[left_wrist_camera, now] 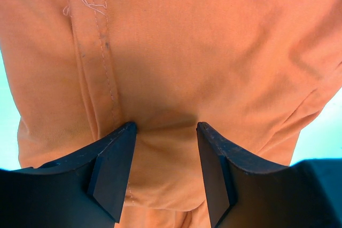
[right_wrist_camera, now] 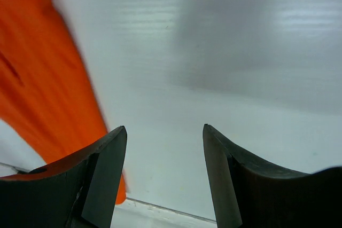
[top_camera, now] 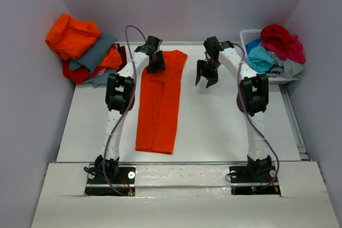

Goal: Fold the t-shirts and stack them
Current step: Fold the tshirt

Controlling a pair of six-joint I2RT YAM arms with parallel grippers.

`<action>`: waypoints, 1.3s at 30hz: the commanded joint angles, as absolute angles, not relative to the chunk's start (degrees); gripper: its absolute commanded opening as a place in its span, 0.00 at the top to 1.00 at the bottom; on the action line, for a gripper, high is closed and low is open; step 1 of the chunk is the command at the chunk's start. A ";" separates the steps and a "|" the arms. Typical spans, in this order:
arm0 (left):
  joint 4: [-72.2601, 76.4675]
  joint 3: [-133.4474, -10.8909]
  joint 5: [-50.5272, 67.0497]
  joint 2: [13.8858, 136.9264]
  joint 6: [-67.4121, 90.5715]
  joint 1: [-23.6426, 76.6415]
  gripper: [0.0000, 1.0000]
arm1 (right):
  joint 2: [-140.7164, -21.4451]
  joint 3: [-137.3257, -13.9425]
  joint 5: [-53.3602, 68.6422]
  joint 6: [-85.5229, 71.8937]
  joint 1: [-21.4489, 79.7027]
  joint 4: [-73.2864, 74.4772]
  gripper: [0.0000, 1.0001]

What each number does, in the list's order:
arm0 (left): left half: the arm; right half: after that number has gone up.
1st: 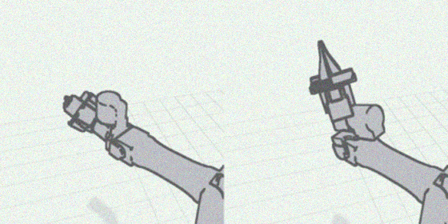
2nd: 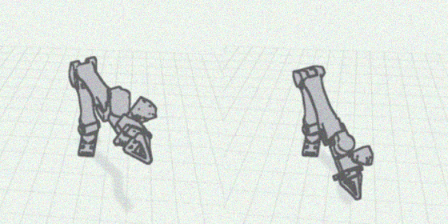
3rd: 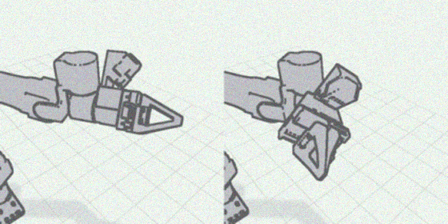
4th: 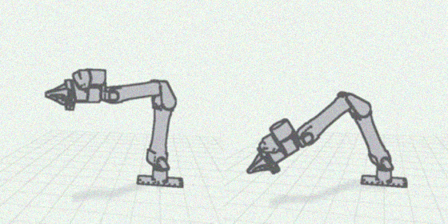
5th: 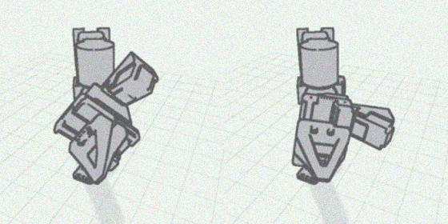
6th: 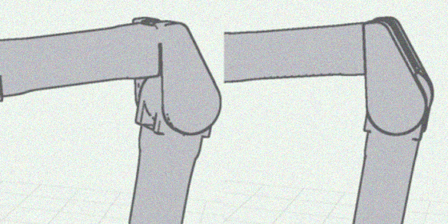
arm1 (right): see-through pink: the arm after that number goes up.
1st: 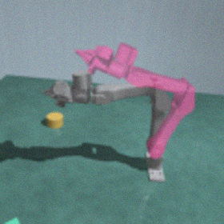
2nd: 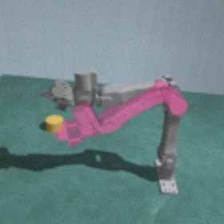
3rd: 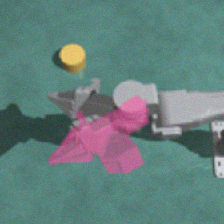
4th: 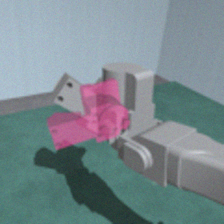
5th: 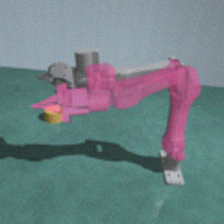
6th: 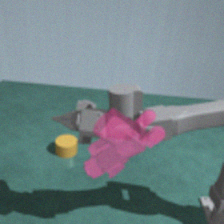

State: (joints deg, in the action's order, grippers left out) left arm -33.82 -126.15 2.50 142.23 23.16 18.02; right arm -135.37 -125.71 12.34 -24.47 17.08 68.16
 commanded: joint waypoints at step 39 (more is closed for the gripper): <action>-25.32 -114.71 -8.70 123.51 22.15 20.21 0.17 | -110.83 -87.80 19.95 -22.95 41.04 58.36 0.35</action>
State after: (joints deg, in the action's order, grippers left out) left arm -29.39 -118.37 -3.99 136.51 22.83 18.31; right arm -114.52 -87.92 20.69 -25.71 40.93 60.31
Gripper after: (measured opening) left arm 0.823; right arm 0.649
